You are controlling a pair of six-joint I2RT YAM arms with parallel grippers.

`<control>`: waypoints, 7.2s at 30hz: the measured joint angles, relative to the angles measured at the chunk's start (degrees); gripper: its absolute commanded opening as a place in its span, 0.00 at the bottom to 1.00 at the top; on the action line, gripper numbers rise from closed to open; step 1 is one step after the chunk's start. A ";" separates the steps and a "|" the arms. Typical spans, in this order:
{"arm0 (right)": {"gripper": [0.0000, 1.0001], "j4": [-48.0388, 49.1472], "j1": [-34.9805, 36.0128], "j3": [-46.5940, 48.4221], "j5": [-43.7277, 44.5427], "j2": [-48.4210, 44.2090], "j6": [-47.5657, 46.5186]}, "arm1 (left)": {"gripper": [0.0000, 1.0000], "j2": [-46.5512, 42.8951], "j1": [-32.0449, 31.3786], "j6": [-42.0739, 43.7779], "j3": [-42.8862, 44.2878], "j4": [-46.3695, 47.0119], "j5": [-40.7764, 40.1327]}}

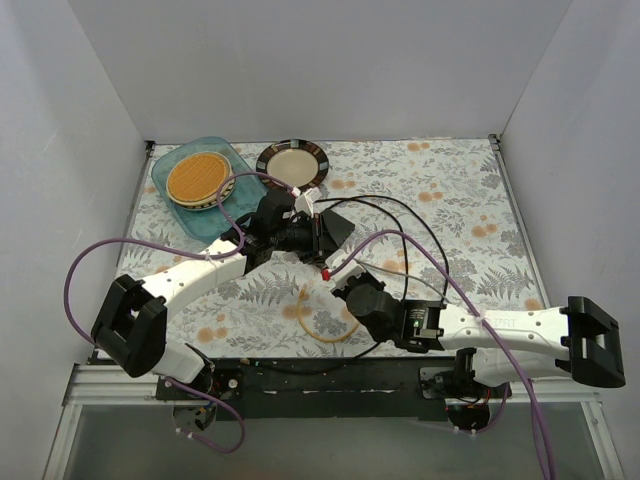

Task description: Insert the plug into the switch port

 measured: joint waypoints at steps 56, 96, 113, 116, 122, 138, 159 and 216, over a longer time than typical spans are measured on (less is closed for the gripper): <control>0.49 24.15 -37.51 -2.05 -91.34 -5.16 27.61 | 0.00 -26.75 5.46 22.95 -11.30 10.60 6.21; 0.01 26.58 -37.51 -1.62 -91.78 -1.18 29.92 | 0.90 -26.34 5.46 22.67 -11.63 10.64 6.16; 0.01 -3.54 -37.51 0.50 -63.28 -4.57 13.27 | 0.98 -19.74 5.46 20.39 -7.06 6.23 -18.82; 0.01 -6.93 -37.51 0.85 -56.48 -1.57 11.13 | 0.98 -12.59 5.46 20.63 -2.45 4.52 -21.09; 0.01 -10.27 -37.53 2.97 -47.04 6.80 8.41 | 0.98 1.81 6.75 20.92 2.54 2.97 -22.75; 0.01 -11.58 -40.04 17.68 -41.86 28.98 0.59 | 0.92 29.05 15.37 24.35 13.31 3.30 -16.31; 0.01 -12.44 -40.04 19.52 -48.63 32.74 -4.98 | 0.81 33.31 15.52 26.18 16.37 6.25 -8.98; 0.01 -12.55 -39.34 24.92 -46.34 38.62 -4.61 | 0.78 35.69 15.96 25.99 18.86 5.99 -3.02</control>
